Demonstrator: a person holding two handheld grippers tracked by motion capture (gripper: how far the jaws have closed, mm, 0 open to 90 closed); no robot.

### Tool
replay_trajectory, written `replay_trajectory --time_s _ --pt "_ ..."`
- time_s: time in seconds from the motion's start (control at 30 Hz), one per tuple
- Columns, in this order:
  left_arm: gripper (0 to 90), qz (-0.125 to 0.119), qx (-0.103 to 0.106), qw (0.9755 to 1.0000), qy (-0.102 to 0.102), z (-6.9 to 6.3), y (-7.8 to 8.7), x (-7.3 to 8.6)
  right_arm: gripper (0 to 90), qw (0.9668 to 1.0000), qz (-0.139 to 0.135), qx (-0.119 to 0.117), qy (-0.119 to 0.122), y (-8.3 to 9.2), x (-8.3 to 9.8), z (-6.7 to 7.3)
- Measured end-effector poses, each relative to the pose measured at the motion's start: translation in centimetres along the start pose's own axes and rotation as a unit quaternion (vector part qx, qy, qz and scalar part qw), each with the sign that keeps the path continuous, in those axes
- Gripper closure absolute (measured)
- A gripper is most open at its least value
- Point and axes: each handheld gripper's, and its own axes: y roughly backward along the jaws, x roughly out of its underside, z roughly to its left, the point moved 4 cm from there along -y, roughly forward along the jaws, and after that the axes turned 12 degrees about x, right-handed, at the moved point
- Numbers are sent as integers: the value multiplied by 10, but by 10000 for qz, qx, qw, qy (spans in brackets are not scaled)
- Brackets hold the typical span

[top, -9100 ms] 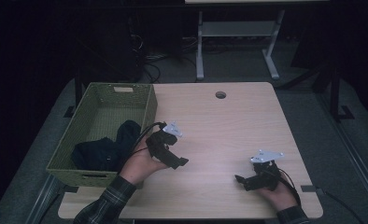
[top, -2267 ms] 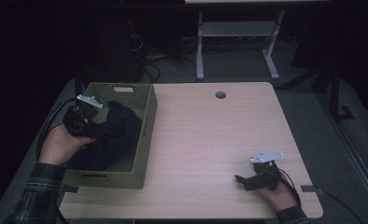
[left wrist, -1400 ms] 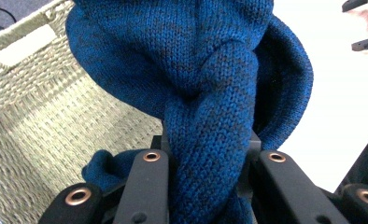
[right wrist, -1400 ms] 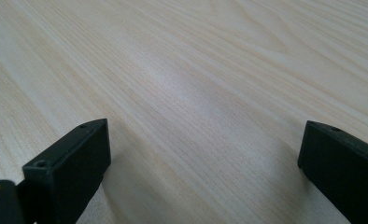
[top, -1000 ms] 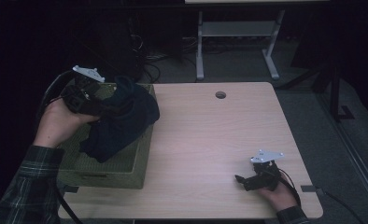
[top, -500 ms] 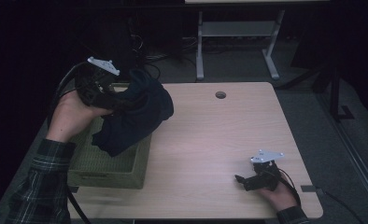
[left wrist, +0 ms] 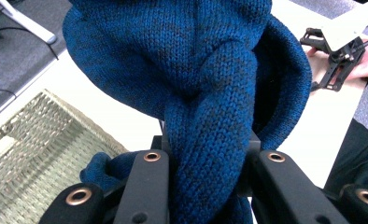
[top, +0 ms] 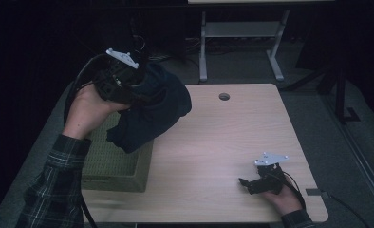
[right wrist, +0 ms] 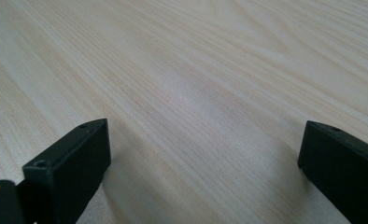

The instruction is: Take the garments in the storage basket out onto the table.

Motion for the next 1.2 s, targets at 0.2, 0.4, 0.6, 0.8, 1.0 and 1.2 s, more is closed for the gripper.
replay_trajectory --time_s 0.2,0.4,0.6,0.8,1.0,1.2 --pt "731 -11 80 9999 -74 -6 -8 -11 19 10000 0 1 -3 0 0 0" --pt "731 29 236 9994 -239 -13 -23 -27 19 10000 -1 1 -1 0 0 0" --pt "731 21 373 9987 -344 -19 -40 -38 19 10000 3 -1 -7 0 0 0" --pt "731 39 441 9982 -412 -27 -54 -50 19 10000 9 0 -7 0 0 0" --pt "731 112 574 9967 -565 -36 -77 -62 19 10000 5 -6 -18 0 0 0" --pt "730 156 654 9960 -593 -42 -107 -70 19 10000 -5 -7 -3 0 0 0"
